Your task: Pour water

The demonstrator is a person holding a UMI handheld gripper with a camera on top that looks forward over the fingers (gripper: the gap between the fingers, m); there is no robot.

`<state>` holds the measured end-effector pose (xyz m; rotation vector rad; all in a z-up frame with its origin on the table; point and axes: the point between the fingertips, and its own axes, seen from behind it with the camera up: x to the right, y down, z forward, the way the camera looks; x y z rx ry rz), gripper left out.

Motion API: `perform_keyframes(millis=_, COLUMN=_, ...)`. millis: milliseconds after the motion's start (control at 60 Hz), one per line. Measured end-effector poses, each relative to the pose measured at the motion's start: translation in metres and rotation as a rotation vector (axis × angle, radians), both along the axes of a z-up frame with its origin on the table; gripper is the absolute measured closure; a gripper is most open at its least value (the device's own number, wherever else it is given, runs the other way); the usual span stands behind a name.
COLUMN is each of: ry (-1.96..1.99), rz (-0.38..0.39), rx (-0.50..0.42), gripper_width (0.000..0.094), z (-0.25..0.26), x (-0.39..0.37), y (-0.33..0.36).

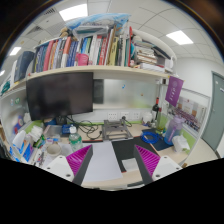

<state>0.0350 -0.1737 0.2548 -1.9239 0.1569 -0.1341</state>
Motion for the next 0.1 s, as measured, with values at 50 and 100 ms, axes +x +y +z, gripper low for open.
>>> perform_keyframes(millis=50, ry=0.007, rz=0.018, rx=0.009, gripper_width=0.0082, z=0.0051, x=0.0036, y=0.0006)
perform_keyframes(millis=100, ry=0.010, rz=0.035, rx=0.022, gripper_width=0.0081, z=0.0074, x=0.0086, y=0.0027)
